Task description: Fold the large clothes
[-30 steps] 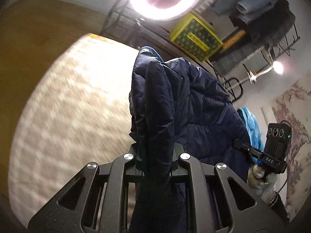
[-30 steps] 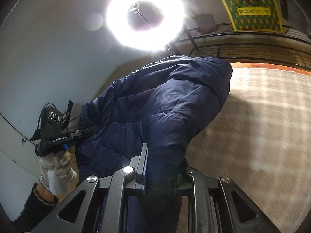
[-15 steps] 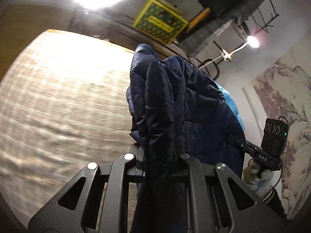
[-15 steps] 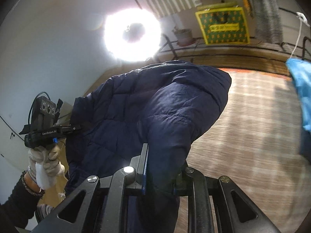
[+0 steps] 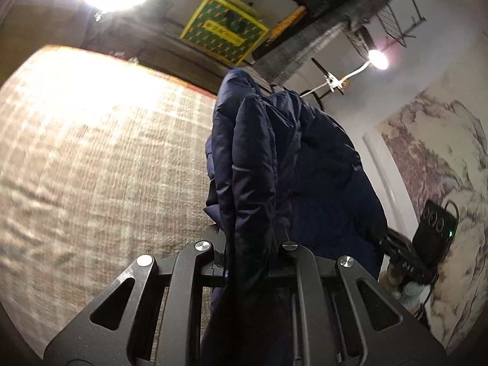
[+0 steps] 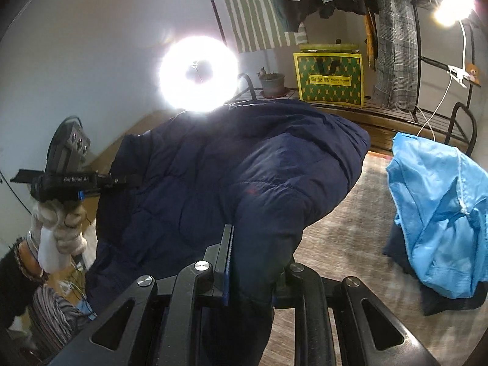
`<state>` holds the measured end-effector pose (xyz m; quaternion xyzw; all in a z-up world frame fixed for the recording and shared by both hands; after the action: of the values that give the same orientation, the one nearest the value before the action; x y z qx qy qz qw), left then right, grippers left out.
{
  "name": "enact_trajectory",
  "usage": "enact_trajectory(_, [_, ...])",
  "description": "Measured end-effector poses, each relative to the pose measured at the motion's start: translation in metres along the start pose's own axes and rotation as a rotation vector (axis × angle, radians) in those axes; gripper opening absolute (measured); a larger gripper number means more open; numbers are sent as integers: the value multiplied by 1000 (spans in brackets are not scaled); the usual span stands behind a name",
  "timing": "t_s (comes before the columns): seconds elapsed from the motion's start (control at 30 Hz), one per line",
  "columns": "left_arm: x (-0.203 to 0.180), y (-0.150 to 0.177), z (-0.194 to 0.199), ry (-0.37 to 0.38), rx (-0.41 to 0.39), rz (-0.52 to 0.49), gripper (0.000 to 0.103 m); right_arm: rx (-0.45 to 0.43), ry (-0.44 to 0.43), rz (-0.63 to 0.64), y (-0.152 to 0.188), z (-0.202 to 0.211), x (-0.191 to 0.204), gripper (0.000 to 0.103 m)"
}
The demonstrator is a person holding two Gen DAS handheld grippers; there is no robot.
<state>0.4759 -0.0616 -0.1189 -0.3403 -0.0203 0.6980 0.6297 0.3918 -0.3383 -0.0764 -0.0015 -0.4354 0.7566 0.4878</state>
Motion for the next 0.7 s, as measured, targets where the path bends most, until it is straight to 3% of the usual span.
enact_trajectory(0.1, [-1, 3, -4, -67, 2, -36, 12, 6, -13, -13, 6, -2, 0, 16])
enact_trajectory(0.27, [1, 7, 19, -85, -38, -64, 12, -19, -45, -38, 17, -3, 5, 16])
enact_trajectory(0.53, [32, 16, 87, -138, -153, -69, 12, -20, -82, 82, 9, -9, 75, 16])
enact_trajectory(0.7, [56, 29, 149, -155, -220, -69, 12, -36, -136, 119, 2, -12, 116, 16])
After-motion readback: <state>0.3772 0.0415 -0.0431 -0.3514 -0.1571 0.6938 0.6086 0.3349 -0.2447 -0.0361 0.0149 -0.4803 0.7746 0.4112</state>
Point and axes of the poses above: each gripper's, at about its wrist camera, not at the fingertips, and z roughly against the way its jaws point, x to its left, y to its underside, the point moved 4 cm from there along -z, roughly the way its jaws point, and after that the axes turned 15 degrees about -y, right-handed, at the moved point
